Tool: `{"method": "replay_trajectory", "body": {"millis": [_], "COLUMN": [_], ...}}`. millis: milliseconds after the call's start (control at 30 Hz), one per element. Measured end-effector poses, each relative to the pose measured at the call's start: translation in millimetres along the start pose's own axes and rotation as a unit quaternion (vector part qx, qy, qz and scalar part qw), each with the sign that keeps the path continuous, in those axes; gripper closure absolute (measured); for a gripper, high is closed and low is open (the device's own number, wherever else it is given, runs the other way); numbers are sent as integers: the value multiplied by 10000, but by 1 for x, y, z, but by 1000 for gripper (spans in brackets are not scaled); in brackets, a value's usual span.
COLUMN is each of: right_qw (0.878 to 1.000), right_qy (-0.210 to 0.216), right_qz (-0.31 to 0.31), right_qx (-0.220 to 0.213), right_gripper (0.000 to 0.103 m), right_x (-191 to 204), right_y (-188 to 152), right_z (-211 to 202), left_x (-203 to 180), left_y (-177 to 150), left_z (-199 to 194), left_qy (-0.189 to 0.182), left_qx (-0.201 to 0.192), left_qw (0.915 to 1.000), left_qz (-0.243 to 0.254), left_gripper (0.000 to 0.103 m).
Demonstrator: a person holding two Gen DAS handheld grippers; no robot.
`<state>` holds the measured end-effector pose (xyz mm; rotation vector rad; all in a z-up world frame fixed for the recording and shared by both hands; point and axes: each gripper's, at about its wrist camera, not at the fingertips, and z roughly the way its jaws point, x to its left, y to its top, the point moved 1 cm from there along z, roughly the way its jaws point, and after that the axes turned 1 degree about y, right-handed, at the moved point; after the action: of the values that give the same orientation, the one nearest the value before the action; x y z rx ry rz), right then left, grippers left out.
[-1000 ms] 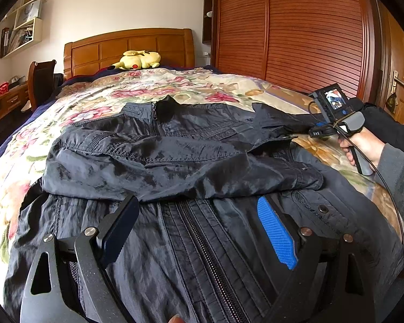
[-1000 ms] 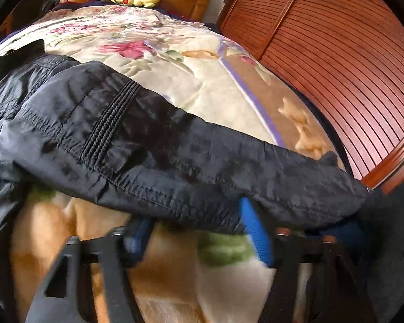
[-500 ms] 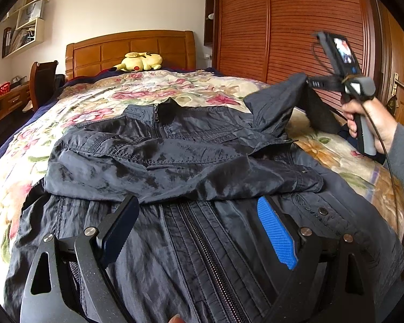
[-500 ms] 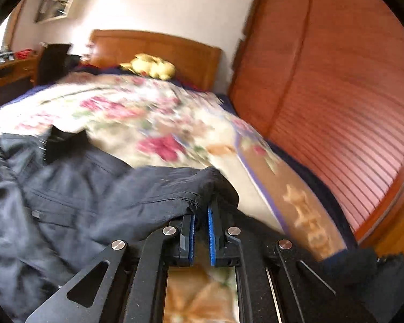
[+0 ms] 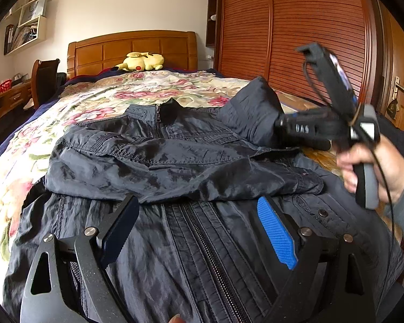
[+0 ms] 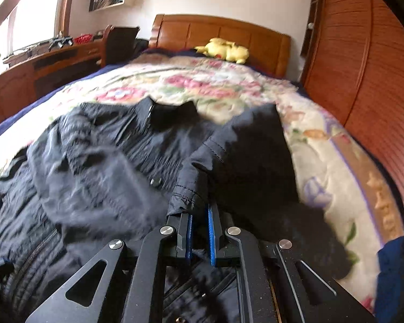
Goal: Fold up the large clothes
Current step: 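Lift the sleeve with the right gripper and fold it over the jacket body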
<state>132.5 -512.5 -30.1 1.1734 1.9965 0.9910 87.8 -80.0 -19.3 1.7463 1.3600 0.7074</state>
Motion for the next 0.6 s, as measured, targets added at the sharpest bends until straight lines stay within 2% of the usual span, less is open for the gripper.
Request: {"method": "replay_trajectory", "body": {"millis": [133,233,400,600], "right_qw": [9999,9995,9995,9999], "right_qy": [40,38,137,49], "right_qz": [-20,110,105,121], "right_qx": [159,295,248,-30], "right_gripper": [95,82,51,49], "right_x": [-5,-10,-6,-15], "right_y": [-9,-11,-6,-12], "right_z": [12,5,-26,-55], "left_x": [0,0,0,0], "left_y": [0,0,0,0], "left_z": [0,0,0,0], "left_qy": [2,1,3,5], "left_qx": [9,1,2,4], "left_qw": [10000,10000,10000,10000], "left_qz": [1,-3,3,-2], "left_gripper": [13,13,13,13]}}
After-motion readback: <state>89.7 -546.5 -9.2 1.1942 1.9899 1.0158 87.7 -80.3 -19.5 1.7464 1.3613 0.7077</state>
